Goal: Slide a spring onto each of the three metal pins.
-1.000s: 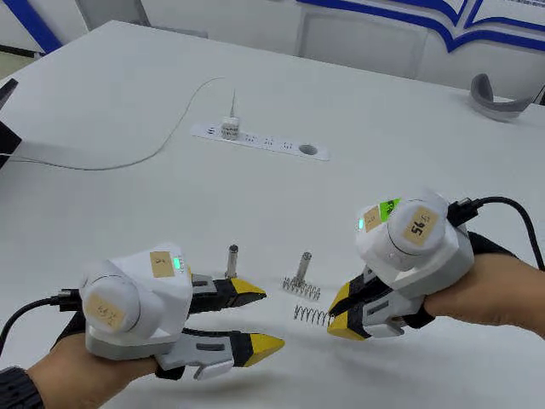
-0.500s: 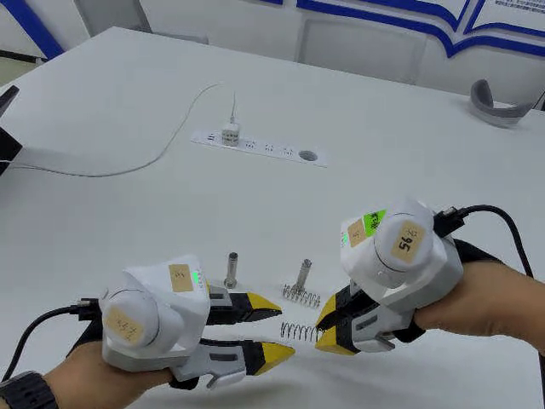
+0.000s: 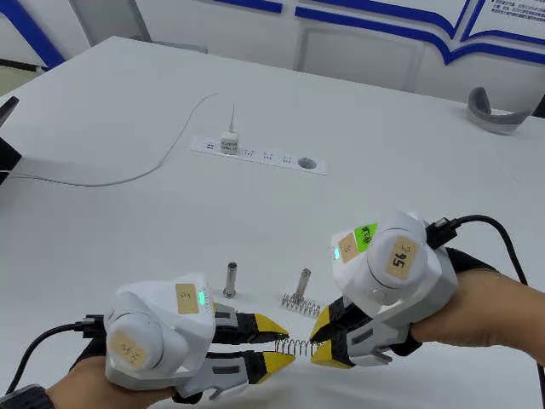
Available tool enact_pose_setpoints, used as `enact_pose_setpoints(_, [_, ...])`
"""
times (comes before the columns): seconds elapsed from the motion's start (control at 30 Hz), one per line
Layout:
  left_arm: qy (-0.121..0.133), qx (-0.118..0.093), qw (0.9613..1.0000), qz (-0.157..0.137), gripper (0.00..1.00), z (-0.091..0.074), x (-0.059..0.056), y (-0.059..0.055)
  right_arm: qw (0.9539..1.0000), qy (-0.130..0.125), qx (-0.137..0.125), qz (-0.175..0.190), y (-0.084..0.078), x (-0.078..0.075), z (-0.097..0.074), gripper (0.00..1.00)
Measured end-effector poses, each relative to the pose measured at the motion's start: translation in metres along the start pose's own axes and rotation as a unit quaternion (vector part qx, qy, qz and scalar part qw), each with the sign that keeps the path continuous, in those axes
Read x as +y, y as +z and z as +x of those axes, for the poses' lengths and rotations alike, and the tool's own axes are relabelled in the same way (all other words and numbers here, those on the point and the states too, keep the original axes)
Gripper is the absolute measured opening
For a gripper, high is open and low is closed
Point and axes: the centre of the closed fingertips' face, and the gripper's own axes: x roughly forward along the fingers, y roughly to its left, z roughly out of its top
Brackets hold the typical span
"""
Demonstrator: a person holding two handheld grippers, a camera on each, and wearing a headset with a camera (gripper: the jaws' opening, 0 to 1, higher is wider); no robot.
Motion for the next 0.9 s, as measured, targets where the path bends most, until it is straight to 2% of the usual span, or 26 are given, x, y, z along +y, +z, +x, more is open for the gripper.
enact_pose_setpoints(0.33, [-0.004,0.012,0.9997,0.018,0.12,0.001,-0.003,-0.005,0.9999,0.003,0.000,-0.011,0.007,0.004,-0.008,0.11])
enact_pose_setpoints(0.9, [-0.005,0.014,0.9998,0.017,0.11,0.002,-0.005,-0.006,0.9993,-0.009,-0.019,-0.032,0.035,0.006,-0.020,0.11])
